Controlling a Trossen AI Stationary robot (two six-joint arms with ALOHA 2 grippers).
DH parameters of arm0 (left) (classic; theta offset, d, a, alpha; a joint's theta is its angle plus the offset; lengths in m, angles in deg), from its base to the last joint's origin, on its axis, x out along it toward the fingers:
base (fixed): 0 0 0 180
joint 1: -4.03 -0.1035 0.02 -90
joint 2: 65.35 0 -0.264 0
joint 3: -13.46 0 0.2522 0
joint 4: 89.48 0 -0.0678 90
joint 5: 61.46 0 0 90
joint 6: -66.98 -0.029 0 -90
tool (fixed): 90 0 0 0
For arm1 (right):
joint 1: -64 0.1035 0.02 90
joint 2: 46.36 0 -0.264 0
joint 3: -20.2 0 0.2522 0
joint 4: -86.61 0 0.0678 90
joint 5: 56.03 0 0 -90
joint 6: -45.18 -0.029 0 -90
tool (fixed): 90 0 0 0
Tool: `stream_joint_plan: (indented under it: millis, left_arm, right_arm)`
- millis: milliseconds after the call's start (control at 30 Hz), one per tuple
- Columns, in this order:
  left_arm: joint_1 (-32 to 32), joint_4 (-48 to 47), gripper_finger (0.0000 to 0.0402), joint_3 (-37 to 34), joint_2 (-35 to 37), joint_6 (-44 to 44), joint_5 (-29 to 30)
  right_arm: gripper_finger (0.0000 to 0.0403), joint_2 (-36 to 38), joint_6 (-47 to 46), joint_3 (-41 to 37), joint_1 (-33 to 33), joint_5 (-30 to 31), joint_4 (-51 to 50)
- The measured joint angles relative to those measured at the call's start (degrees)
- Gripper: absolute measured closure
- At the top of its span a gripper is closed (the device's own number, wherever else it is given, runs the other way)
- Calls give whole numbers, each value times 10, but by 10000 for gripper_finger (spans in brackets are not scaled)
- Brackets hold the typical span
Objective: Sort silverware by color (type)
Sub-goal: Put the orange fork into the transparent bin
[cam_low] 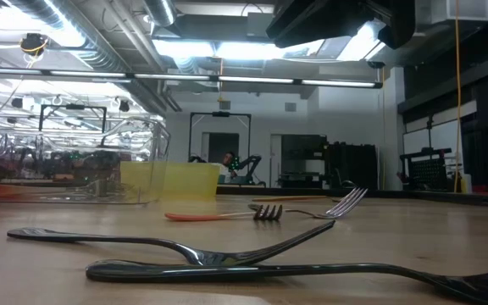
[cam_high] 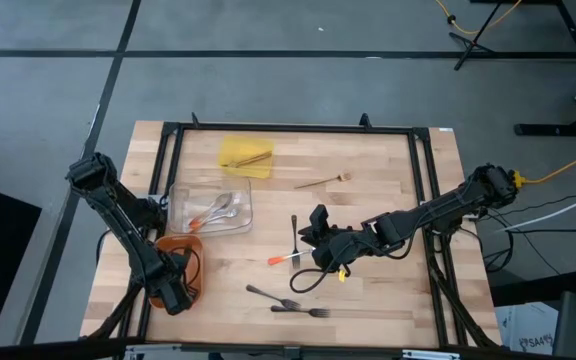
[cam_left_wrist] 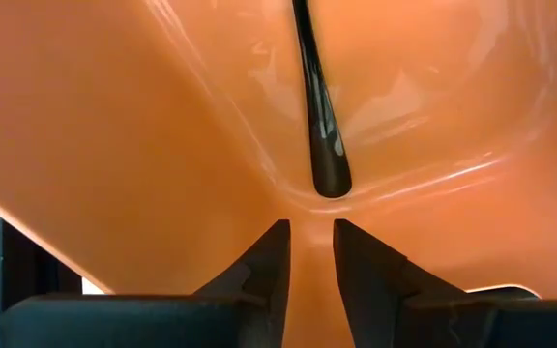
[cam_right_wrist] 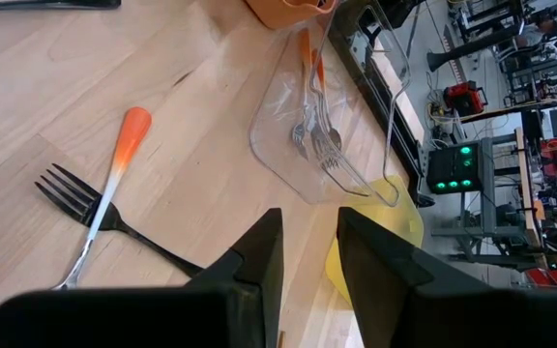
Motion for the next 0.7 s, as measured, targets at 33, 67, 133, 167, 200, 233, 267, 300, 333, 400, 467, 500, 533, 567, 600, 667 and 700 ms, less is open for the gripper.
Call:
stream_joint_plan:
  millis: [33,67,133,167,200,233,267,300,333,400,467,500,533,567,600,667,700]
  left_arm:
    - [0,0,326,0,0,0,1]
    - [0,0,326,0,0,0,0]
    - [0,0,326,0,1,0,-8]
    - [0,0,326,0,4,0,-13]
    - [0,0,326,0,7,0,-17]
    - [0,0,327,0,9,0,-21]
    - [0,0,327,0,12,0,-22]
    - [0,0,327,0,17,1,-21]
    - [0,1,327,0,22,1,-21]
    - [0,1,327,0,36,1,-21]
    - [0,4,327,0,51,2,-14]
    - [0,8,327,0,60,2,-6]
    - [0,12,327,0,69,2,3]
    - [0,16,327,0,78,2,16]
    - [0,22,327,0,87,0,29]
    - [0,35,327,0,107,-1,63]
    - [0,42,327,0,117,-2,84]
  right_arm:
    - [306,0,0,0,0,0,0]
    - [306,0,0,0,0,0,0]
    - [306,0,0,0,0,0,0]
    - [306,0,0,0,0,0,0]
    - [306,0,0,0,0,0,0]
    - [306,0,-1,0,0,0,0]
    - [306,0,-3,0,0,0,0]
    - [306,0,-6,0,0,0,0]
    - [306,0,-14,0,0,0,0]
    - [306,0,-32,0,0,-4,0]
    - [306,0,-51,0,0,-13,0]
    - [306,0,-62,0,0,-20,0]
    - [306,0,-74,0,0,-27,0]
    - [306,0,-85,0,0,-35,0]
    - [306,0,-95,0,0,-44,0]
    - [306,0,-115,0,0,-58,-1]
    - [306,0,-123,0,0,-64,-1]
